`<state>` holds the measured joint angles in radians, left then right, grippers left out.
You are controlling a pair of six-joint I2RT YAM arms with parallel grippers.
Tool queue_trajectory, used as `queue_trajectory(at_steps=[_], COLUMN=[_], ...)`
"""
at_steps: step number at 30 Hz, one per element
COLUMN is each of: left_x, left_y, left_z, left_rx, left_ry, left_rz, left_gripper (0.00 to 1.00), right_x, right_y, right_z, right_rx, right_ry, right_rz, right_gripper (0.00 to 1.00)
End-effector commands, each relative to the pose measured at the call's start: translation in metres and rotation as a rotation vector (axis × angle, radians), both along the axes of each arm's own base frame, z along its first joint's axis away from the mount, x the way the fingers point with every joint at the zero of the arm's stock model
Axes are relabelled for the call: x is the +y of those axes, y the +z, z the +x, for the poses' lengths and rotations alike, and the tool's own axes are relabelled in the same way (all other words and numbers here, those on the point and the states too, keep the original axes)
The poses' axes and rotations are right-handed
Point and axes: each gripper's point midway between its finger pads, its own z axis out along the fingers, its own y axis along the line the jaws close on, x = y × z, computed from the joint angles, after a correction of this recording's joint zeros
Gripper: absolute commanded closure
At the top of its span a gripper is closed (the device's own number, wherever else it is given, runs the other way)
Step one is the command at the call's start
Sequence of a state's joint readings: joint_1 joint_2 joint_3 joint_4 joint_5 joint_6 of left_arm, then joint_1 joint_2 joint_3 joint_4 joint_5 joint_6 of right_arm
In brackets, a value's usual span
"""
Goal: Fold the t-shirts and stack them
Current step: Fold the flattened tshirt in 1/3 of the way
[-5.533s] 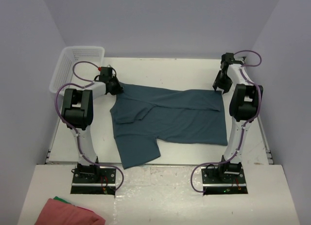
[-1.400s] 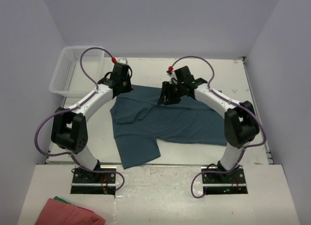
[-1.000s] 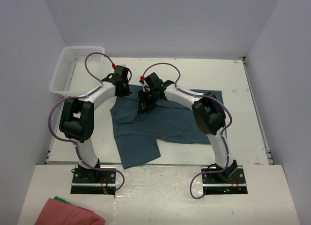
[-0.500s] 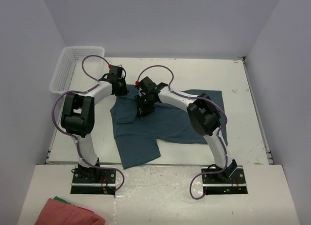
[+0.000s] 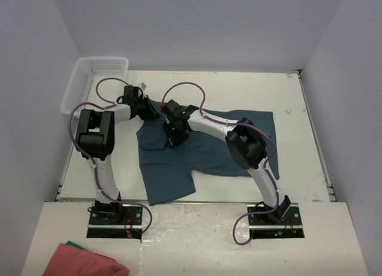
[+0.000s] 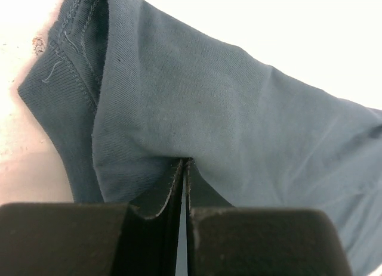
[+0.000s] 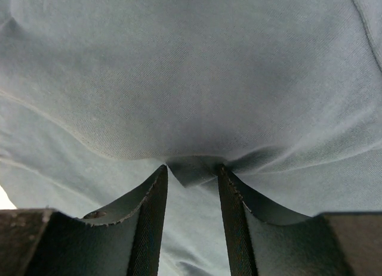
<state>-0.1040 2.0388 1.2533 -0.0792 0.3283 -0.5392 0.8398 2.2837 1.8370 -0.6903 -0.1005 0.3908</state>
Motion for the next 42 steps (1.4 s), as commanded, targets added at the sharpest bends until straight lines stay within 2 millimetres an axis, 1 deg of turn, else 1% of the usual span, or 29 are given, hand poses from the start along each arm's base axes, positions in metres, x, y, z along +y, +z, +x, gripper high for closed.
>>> queue_trajectory(at_steps=[1, 2, 5, 7, 10, 12, 13, 17, 20, 22, 23, 24, 25, 26, 27, 28, 29, 31, 33, 34, 35, 37, 39, 40, 41, 42], left_x=[-0.003, -0.004, -0.005, -0.004, 0.001, 0.008, 0.009, 0.019, 0.021, 0.023, 0.025, 0.026, 0.026, 0.028, 0.029, 0.031, 0.032, 0.033, 0.034, 0.034, 0.034, 0.035, 0.035, 0.036, 0.038, 0.038], left_y=[-0.030, -0.030, -0.027, -0.025, -0.022, -0.023, -0.020, -0.018, -0.017, -0.018, -0.018, -0.018, -0.018, -0.018, -0.017, -0.018, -0.018, -0.016, -0.014, -0.014, -0.014, -0.012, -0.008, -0.007, -0.006, -0.004], left_z=[-0.017, -0.018, -0.017, -0.016, -0.016, -0.018, -0.017, -0.018, -0.019, -0.021, -0.019, -0.020, -0.020, -0.020, -0.020, -0.019, -0.020, -0.018, -0.016, -0.015, -0.015, -0.014, -0.012, -0.011, -0.011, -0.010], left_rx=[0.071, 0.073, 0.068, 0.068, 0.069, 0.082, 0.074, 0.074, 0.074, 0.083, 0.081, 0.085, 0.086, 0.092, 0.092, 0.093, 0.099, 0.095, 0.091, 0.089, 0.090, 0.088, 0.078, 0.077, 0.076, 0.071], left_ry=[-0.016, -0.019, -0.030, -0.032, -0.019, 0.000, 0.004, 0.029, 0.036, 0.049, 0.057, 0.061, 0.064, 0.072, 0.076, 0.086, 0.089, 0.090, 0.091, 0.091, 0.091, 0.089, 0.088, 0.093, 0.097, 0.099], left_rz=[-0.059, -0.062, -0.066, -0.058, -0.028, 0.008, 0.018, 0.067, 0.074, 0.085, 0.096, 0.097, 0.101, 0.109, 0.112, 0.123, 0.129, 0.132, 0.136, 0.137, 0.138, 0.138, 0.138, 0.146, 0.147, 0.147], left_gripper=[0.94, 0.94, 0.94, 0.94, 0.94, 0.94, 0.94, 0.95, 0.95, 0.95, 0.95, 0.95, 0.95, 0.96, 0.96, 0.96, 0.96, 0.96, 0.96, 0.96, 0.96, 0.96, 0.96, 0.96, 0.96, 0.96], right_x=[-0.022, -0.024, -0.026, -0.028, -0.030, -0.031, -0.032, -0.033, -0.037, -0.042, -0.044, -0.048, -0.047, -0.050, -0.049, -0.048, -0.049, -0.049, -0.050, -0.052, -0.050, -0.051, -0.049, -0.047, -0.042, -0.041], right_y=[-0.023, -0.025, -0.029, -0.027, -0.020, -0.017, -0.016, -0.009, -0.003, 0.001, 0.003, 0.001, 0.009, 0.007, 0.010, 0.019, 0.015, 0.018, 0.017, 0.013, 0.012, 0.007, 0.010, 0.012, 0.015, 0.019], right_z=[-0.005, -0.005, -0.005, -0.001, 0.006, 0.009, 0.009, 0.010, 0.010, 0.008, 0.007, 0.004, 0.001, -0.006, -0.008, -0.011, -0.019, -0.027, -0.031, -0.035, -0.036, -0.040, -0.042, -0.045, -0.054, -0.056], right_rx=[0.007, 0.007, 0.011, -0.010, -0.049, -0.062, -0.063, -0.075, -0.087, -0.091, -0.094, -0.088, -0.093, -0.088, -0.098, -0.109, -0.097, -0.088, -0.094, -0.086, -0.085, -0.076, -0.080, -0.075, -0.061, -0.066], right_ry=[0.004, 0.002, -0.007, -0.023, -0.043, -0.053, -0.054, -0.060, -0.066, -0.078, -0.080, -0.081, -0.078, -0.073, -0.069, -0.066, -0.053, -0.049, -0.045, -0.038, -0.035, -0.022, -0.019, -0.008, 0.014, 0.017], right_rz=[-0.149, -0.161, -0.177, -0.186, -0.196, -0.203, -0.206, -0.205, -0.213, -0.230, -0.237, -0.247, -0.233, -0.246, -0.237, -0.220, -0.226, -0.208, -0.209, -0.214, -0.204, -0.204, -0.187, -0.173, -0.144, -0.135], right_gripper=[0.60, 0.61, 0.70, 0.75, 0.78, 0.82, 0.82, 0.83, 0.84, 0.89, 0.94, 1.00, 1.00, 1.00, 1.00, 1.00, 1.00, 1.00, 1.00, 1.00, 1.00, 0.96, 0.95, 0.96, 0.96, 0.94])
